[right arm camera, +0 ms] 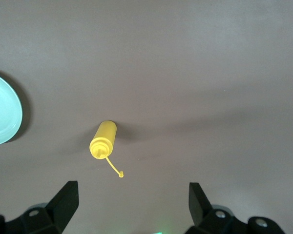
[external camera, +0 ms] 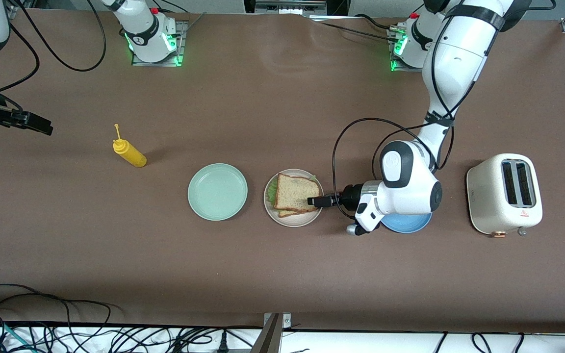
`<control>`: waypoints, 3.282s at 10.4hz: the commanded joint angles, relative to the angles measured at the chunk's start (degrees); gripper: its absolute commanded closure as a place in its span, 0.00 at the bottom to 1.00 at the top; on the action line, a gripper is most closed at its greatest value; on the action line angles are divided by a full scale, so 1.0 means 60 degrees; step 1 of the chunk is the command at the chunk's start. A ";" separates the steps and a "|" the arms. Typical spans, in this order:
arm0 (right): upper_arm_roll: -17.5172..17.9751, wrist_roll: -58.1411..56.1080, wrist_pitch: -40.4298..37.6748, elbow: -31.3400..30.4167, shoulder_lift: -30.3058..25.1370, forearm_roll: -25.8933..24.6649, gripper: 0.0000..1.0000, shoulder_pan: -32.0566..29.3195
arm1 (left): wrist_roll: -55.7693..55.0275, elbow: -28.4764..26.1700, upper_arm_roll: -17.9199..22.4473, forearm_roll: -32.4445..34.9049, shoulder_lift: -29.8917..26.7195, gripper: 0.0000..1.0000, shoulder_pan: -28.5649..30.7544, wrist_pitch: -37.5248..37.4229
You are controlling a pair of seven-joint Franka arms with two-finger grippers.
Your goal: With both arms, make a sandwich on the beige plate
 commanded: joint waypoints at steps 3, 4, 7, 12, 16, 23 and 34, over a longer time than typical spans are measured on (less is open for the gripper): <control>-0.0024 -0.0106 -0.0045 -0.0157 -0.0188 0.0042 0.00 0.0018 | 0.0480 -0.1224 0.0020 0.1668 -0.2134 0.00 0.1408 0.0004; -0.0023 -0.0106 -0.0045 -0.0157 -0.0188 0.0042 0.00 0.0018 | 0.0467 -0.1607 0.0020 0.2057 -0.2809 0.00 0.1978 0.0048; -0.0023 -0.0106 -0.0031 -0.0157 -0.0174 0.0057 0.00 0.0018 | 0.0467 -0.3640 0.0006 0.1959 -0.4846 0.00 0.2891 0.0383; -0.0023 -0.0106 -0.0045 -0.0157 -0.0188 0.0057 0.00 0.0018 | 0.0379 -0.4496 0.0035 0.5490 -0.7776 0.00 0.3478 -0.0271; -0.0023 -0.0106 -0.0031 -0.0142 -0.0159 0.0057 0.00 0.0018 | 0.0364 -0.3226 0.0049 0.8517 -0.8630 0.00 0.3478 -0.3341; -0.0023 -0.0091 -0.0031 -0.0084 -0.0144 0.0072 0.00 0.0018 | 0.0057 -0.1289 0.0589 0.9313 -0.8002 0.00 0.2602 -0.6060; -0.0053 -0.0047 0.0116 -0.0010 -0.0027 0.0555 0.00 -0.0011 | 0.0086 -0.0556 0.1895 0.8711 -0.7283 0.00 0.1896 -0.6221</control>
